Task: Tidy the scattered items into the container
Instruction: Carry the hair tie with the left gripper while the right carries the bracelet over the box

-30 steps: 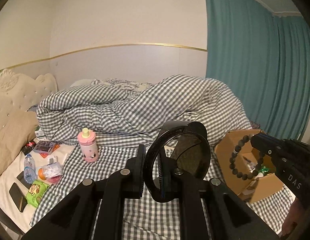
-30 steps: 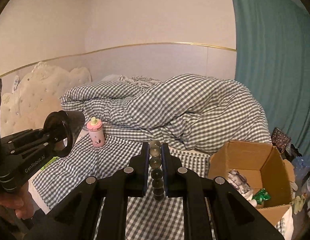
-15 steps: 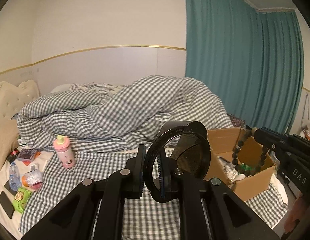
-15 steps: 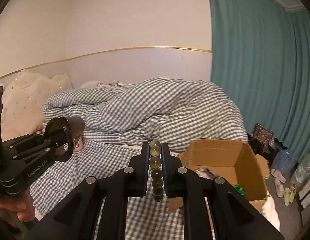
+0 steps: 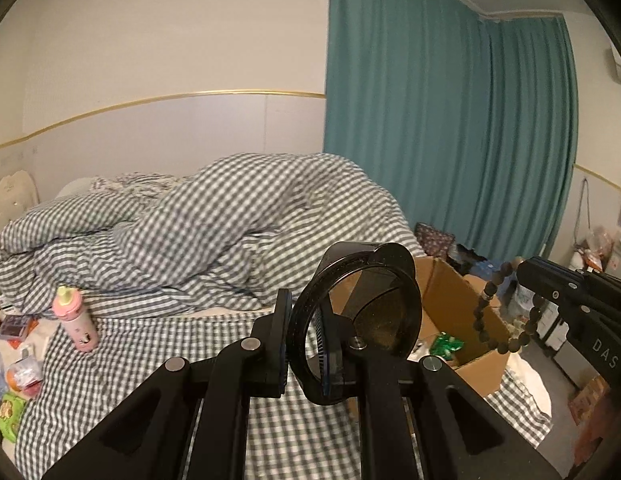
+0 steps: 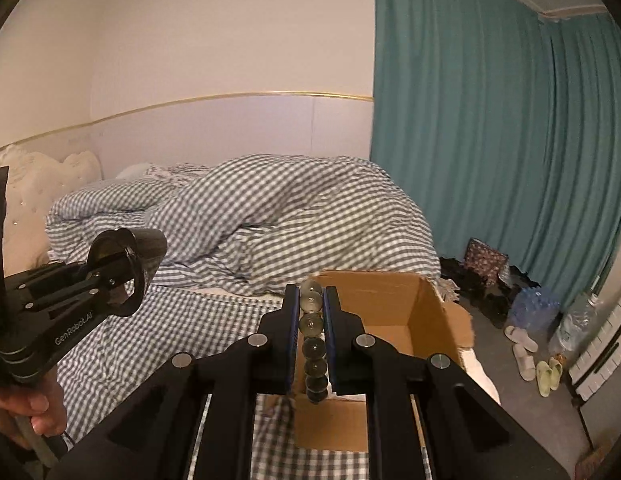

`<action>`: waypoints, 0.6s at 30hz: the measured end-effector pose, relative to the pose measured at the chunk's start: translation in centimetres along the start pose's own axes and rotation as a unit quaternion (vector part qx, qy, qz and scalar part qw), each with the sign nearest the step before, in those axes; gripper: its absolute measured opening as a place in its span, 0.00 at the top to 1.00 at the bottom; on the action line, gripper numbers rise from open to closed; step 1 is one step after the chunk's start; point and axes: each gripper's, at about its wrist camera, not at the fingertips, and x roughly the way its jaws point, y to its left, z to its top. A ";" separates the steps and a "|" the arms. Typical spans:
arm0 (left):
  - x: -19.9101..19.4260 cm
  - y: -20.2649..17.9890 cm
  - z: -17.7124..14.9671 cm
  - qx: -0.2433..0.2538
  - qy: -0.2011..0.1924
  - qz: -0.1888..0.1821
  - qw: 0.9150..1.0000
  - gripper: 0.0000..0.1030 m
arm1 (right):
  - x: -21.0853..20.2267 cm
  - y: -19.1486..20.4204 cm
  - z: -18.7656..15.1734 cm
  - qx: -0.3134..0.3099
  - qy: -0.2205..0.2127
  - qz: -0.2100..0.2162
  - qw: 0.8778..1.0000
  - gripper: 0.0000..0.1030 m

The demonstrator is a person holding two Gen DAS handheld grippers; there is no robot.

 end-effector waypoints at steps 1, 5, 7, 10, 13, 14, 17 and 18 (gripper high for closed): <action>0.2 -0.4 0.0 0.002 0.001 -0.002 1.000 0.89 | 0.0 -0.4 -0.1 0.001 0.002 -0.002 1.000 0.89; 1.3 -2.5 0.3 0.011 0.004 -0.013 1.000 0.89 | 0.3 -2.3 -0.4 0.010 0.005 -0.012 1.000 0.89; 1.9 -3.3 0.4 0.014 0.006 -0.017 1.000 0.89 | 0.4 -3.3 -0.5 0.013 0.007 -0.015 1.000 0.89; 2.7 -4.7 0.6 0.019 0.009 -0.023 1.000 0.89 | 0.4 -4.9 -0.5 0.020 0.007 -0.021 1.000 0.89; 3.6 -6.1 0.6 0.027 0.014 -0.029 0.999 0.89 | 0.6 -6.3 -0.6 0.028 0.007 -0.028 0.999 0.89; 3.9 -6.5 0.6 0.030 0.016 -0.032 0.999 0.89 | 0.7 -6.8 -0.7 0.030 0.007 -0.031 0.999 0.89; 4.7 -7.5 0.6 0.039 0.022 -0.039 0.998 0.89 | 1.2 -7.7 -0.8 0.035 0.010 -0.037 0.999 0.89; 5.0 -7.8 0.6 0.041 0.024 -0.041 0.998 0.89 | 1.3 -8.0 -0.8 0.036 0.011 -0.038 0.999 0.89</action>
